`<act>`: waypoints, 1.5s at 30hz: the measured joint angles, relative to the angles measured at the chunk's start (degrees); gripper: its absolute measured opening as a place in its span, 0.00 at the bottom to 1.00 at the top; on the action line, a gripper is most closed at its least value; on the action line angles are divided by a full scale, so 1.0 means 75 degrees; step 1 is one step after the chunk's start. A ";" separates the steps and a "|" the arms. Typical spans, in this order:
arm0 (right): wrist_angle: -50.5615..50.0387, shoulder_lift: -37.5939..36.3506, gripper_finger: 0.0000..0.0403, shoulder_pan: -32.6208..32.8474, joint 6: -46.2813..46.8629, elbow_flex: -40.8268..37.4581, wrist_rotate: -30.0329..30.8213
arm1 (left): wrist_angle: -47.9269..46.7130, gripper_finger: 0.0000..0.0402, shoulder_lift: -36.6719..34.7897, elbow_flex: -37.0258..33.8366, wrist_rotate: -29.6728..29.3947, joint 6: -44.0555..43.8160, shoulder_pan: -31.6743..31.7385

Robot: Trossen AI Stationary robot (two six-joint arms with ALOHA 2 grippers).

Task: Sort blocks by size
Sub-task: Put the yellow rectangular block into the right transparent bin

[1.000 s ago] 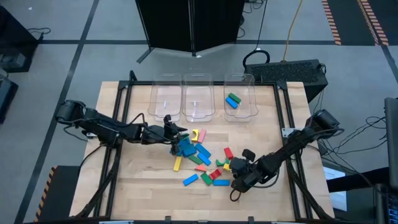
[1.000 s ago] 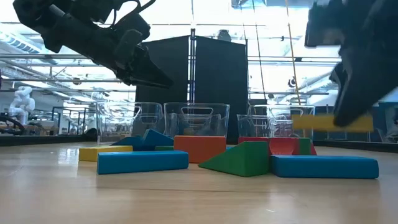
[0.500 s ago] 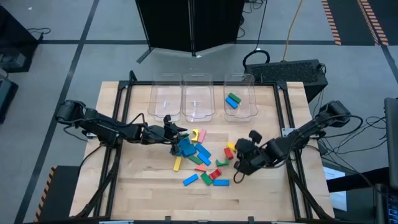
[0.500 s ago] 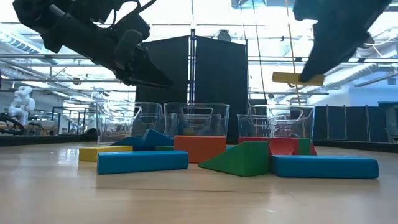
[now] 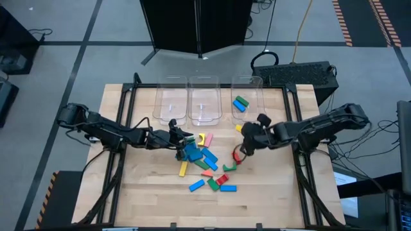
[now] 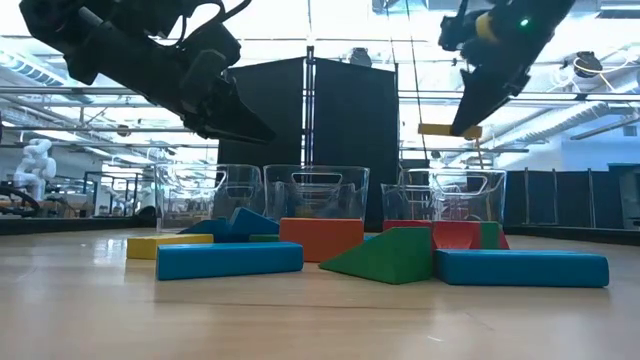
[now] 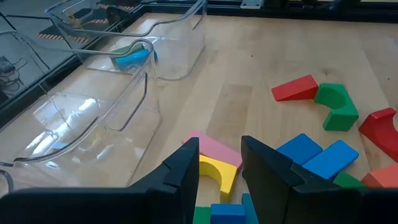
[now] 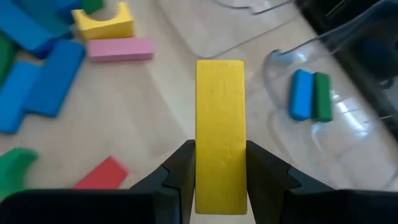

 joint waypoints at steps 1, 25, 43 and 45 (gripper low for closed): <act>0.0002 -0.0014 0.25 -0.0159 -0.0184 0.0000 0.0007 | 0.0002 0.31 0.0000 0.0000 0.0000 -0.0018 0.0000; 0.1589 0.0057 0.25 -0.5101 -0.3845 0.0009 -0.2094 | -0.0063 0.31 0.0000 0.0000 0.0000 -0.0203 -0.0108; 0.2444 0.2175 0.25 -0.6442 -0.4245 0.0009 -0.3254 | -0.0185 0.31 0.0000 0.0001 -0.0001 -0.0197 -0.0108; 0.2524 0.2326 0.25 -0.6506 -0.4273 0.0009 -0.3271 | -0.0188 0.31 0.0000 0.0003 -0.0003 -0.0196 -0.0108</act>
